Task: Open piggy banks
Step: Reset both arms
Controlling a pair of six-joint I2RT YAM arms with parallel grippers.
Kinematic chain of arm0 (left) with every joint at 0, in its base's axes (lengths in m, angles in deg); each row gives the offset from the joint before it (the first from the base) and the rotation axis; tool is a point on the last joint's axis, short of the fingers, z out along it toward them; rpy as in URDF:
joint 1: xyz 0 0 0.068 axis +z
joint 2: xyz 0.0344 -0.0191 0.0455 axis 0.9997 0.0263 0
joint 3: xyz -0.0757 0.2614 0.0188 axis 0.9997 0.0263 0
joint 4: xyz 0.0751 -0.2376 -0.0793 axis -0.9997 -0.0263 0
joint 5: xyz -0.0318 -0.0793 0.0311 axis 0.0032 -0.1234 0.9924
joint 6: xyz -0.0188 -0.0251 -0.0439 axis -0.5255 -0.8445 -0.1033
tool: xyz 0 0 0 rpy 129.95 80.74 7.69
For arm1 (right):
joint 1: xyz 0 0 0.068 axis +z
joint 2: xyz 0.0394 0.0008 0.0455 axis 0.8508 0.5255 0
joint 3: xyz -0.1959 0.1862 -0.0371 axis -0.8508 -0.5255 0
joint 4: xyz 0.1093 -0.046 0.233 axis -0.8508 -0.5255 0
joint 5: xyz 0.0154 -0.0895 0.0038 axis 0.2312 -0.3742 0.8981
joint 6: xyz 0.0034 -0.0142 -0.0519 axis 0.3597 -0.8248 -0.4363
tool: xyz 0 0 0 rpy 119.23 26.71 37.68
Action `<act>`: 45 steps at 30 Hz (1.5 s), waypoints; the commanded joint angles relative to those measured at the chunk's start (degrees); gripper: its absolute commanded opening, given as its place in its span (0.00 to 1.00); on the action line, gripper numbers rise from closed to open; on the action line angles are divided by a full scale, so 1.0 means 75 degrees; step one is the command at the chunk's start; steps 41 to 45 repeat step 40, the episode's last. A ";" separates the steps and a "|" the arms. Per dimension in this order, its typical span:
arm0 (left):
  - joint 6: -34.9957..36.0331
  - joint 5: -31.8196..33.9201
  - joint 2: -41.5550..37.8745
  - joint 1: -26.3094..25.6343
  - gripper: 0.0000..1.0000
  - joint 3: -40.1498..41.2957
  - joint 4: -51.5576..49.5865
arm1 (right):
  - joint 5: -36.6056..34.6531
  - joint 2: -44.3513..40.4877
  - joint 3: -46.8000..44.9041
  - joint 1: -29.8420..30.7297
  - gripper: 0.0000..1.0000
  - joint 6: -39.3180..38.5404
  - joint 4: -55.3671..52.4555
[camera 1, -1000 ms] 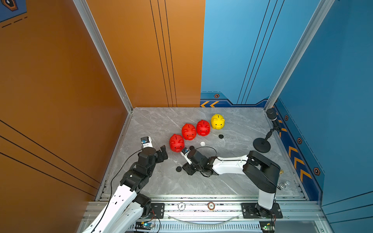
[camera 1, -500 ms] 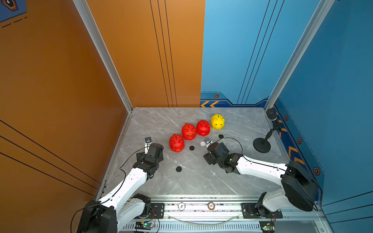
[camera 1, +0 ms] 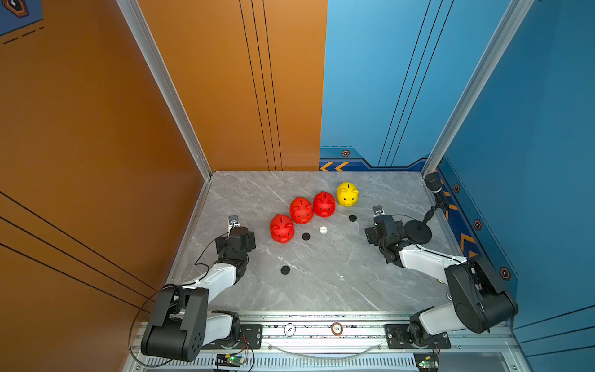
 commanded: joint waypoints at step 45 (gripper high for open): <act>0.0940 -0.1998 0.2206 0.0245 0.98 -0.0059 0.3644 | 0.2592 0.0424 -0.1490 -0.2150 0.99 0.1128 0.4419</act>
